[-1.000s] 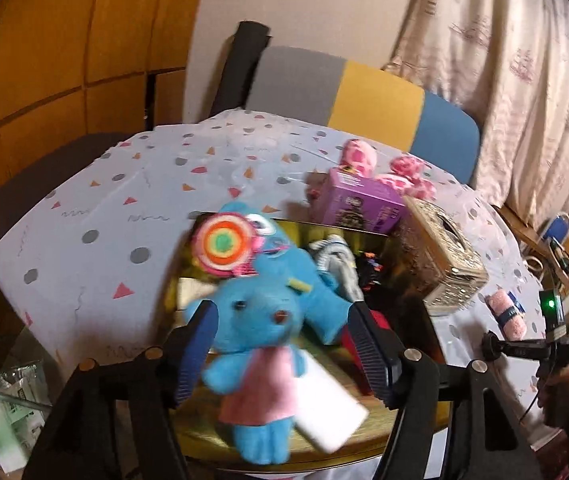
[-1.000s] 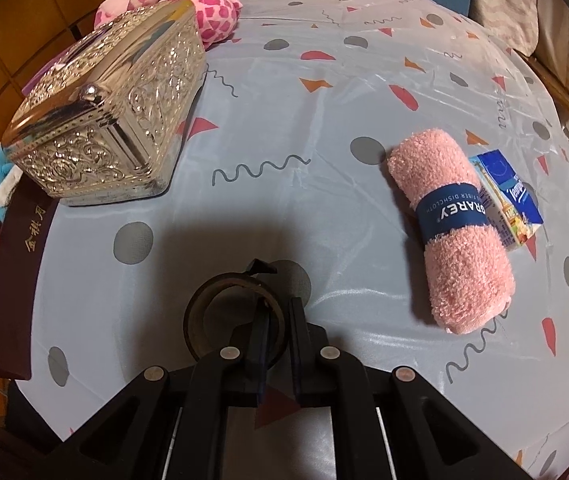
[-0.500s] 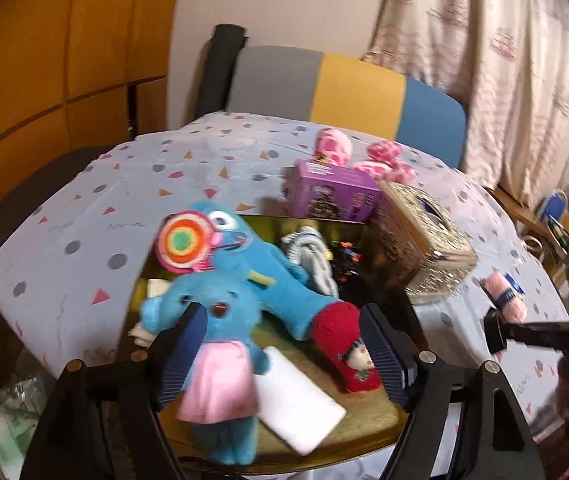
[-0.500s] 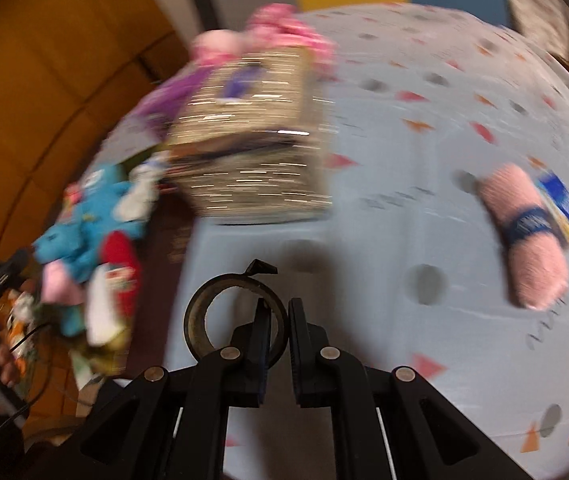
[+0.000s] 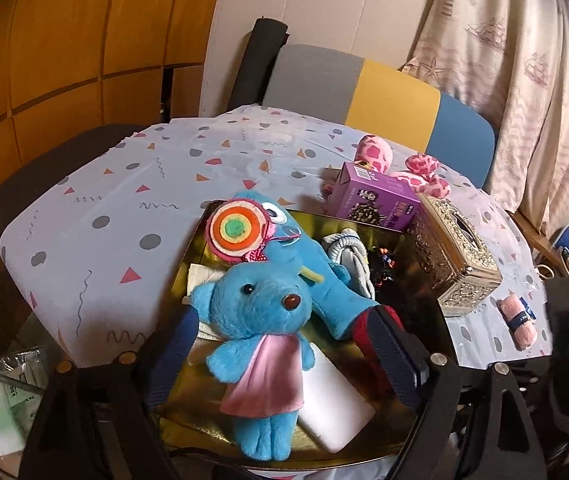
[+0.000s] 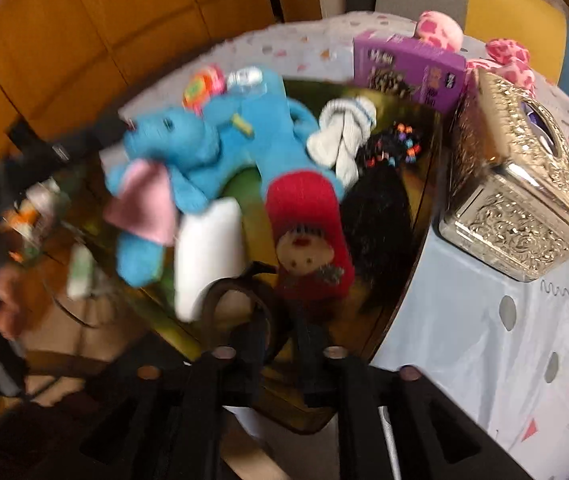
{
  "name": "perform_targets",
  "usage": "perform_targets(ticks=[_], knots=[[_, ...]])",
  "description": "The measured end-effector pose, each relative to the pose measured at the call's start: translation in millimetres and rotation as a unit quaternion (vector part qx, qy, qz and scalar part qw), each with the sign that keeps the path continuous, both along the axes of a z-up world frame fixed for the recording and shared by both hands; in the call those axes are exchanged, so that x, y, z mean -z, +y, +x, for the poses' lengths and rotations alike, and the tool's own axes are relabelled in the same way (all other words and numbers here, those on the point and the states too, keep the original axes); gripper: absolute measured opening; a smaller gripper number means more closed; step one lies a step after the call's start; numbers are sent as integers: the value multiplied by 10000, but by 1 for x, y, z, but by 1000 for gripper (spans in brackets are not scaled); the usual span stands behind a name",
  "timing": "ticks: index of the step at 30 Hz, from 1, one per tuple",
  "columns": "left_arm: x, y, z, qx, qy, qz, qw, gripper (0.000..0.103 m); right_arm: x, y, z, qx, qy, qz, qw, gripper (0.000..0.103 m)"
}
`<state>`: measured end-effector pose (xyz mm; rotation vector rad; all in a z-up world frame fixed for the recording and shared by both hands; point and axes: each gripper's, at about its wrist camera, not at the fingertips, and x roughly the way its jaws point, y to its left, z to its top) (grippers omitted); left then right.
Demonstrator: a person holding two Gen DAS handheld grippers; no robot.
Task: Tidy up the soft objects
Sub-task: 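Move both grippers back toward the pink towel roll and Tempo tissue pack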
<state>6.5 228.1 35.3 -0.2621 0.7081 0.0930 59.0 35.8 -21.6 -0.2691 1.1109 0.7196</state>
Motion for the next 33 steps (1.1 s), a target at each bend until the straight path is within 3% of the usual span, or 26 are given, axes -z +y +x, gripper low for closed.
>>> perform_targets(ticks=[4, 11, 17, 21, 28, 33], knots=[[1, -3, 1, 56, 10, 25, 10000, 87, 0, -6, -3, 14, 42, -7, 10000, 32], [1, -13, 2, 157, 50, 115, 9998, 87, -23, -39, 2, 405, -77, 507, 9979, 32], [-3, -30, 4, 393, 48, 280, 9988, 89, -47, -90, 9, 1076, -400, 680, 9911, 36], [-7, -48, 6, 607, 23, 418, 9973, 89, -45, -114, 27, 1602, -523, 555, 9841, 41], [-11, -81, 13, 1040, 47, 564, 9930, 89, -45, -191, 50, 2662, -711, 361, 9606, 41], [-11, -107, 17, 1348, 84, 671, 9886, 89, -44, -262, 62, 3555, -955, 239, 9295, 43]])
